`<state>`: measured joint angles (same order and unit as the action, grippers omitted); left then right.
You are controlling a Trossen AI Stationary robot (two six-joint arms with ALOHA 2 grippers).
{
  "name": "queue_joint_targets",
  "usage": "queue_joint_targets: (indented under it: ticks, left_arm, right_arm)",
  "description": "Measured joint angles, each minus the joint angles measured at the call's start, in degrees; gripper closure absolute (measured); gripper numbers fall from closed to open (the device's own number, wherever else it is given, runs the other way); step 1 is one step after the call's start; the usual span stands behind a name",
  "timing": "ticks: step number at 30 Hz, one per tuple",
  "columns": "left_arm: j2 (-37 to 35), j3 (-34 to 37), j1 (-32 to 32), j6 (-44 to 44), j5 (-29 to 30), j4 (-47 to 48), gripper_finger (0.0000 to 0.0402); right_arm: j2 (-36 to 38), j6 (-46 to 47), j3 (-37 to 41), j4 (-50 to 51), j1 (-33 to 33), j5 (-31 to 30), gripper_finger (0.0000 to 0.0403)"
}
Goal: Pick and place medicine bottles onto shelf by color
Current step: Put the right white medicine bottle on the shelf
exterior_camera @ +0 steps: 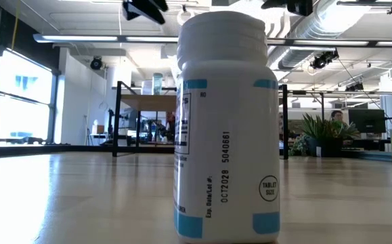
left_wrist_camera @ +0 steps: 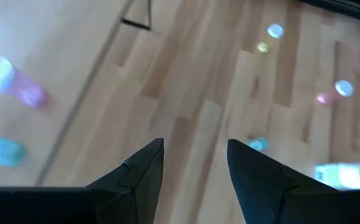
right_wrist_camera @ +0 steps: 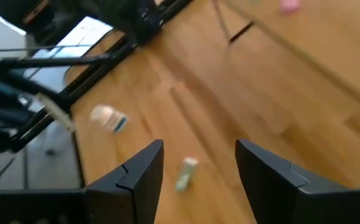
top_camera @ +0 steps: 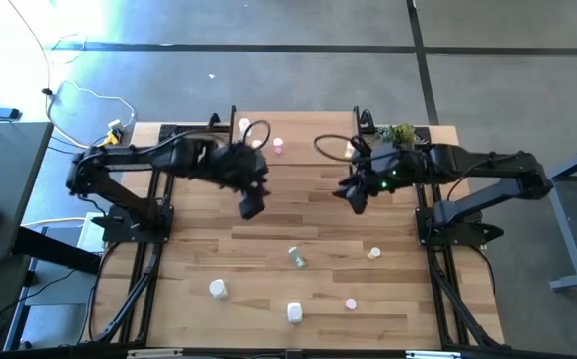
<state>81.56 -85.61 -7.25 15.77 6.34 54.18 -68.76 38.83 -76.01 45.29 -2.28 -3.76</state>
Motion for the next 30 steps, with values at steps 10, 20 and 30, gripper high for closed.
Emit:
queue_joint_targets:
  ticks: [10,20,30]
  left_arm:
    - [-7.8,10.7,11.5,8.5,4.6,-6.0,0.0234]
    - [-10.9,16.0,22.0,17.6,10.9,-7.6,0.0234]
    - [-10.3,16.5,30.6,23.3,19.4,-5.5,0.0234]
  right_arm:
    - [-4.1,4.0,0.0,-2.2,-9.4,-0.1,0.0208]
    - [-12.5,3.0,0.0,-12.1,-17.3,0.2,0.0144]
    - [-23.2,-2.1,0.0,-22.2,-23.5,-0.3,0.0142]
